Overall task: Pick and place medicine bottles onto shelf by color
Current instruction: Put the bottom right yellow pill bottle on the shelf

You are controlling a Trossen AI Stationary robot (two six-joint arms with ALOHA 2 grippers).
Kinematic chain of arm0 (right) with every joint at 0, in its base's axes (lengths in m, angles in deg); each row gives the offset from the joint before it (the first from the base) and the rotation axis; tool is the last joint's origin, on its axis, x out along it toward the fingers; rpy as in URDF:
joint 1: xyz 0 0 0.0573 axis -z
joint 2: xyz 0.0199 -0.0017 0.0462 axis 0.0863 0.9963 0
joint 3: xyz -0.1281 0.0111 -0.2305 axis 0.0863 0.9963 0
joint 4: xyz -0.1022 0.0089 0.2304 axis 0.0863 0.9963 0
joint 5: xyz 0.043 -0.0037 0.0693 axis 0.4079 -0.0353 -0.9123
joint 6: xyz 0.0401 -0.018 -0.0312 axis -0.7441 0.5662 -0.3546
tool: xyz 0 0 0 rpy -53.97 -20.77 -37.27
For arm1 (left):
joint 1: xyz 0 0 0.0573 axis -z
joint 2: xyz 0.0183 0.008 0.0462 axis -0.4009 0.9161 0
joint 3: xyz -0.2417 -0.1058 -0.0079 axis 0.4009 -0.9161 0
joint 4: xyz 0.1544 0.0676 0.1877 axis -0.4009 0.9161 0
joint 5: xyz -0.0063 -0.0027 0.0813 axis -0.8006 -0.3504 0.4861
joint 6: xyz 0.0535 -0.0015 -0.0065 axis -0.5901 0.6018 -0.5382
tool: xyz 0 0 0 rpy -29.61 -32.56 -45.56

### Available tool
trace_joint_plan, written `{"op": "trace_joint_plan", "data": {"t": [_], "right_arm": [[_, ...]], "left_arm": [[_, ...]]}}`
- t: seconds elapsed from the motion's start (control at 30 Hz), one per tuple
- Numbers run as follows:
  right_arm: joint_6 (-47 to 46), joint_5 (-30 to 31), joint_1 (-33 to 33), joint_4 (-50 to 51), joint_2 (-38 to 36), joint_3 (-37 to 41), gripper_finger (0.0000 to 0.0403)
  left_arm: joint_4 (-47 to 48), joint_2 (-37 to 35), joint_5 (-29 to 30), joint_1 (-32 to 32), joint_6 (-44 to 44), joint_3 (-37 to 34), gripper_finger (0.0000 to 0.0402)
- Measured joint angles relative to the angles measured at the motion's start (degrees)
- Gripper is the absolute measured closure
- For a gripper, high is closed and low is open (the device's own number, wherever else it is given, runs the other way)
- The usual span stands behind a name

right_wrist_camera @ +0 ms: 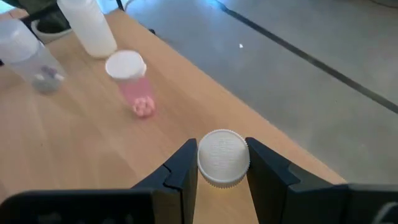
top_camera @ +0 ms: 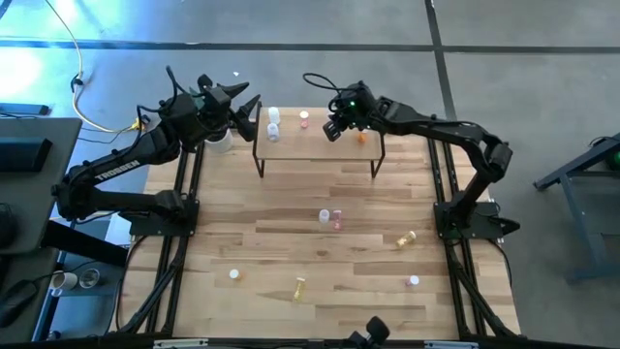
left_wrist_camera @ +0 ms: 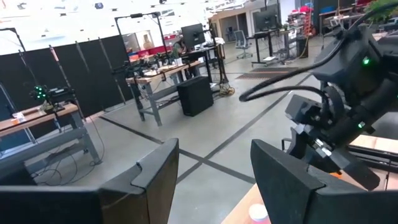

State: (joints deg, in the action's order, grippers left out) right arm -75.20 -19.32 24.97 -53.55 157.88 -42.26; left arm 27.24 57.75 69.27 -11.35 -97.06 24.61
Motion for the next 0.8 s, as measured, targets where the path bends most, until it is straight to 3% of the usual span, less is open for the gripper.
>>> {"op": "trace_joint_plan", "data": {"t": [0.8], "right_arm": [[1.6, 0.0, -0.2, 1.8, 1.1, 0.0, 0.0304]], "left_arm": [[0.0, 0.0, -0.4, -0.3, 0.0, 0.0, 0.0213]]}}
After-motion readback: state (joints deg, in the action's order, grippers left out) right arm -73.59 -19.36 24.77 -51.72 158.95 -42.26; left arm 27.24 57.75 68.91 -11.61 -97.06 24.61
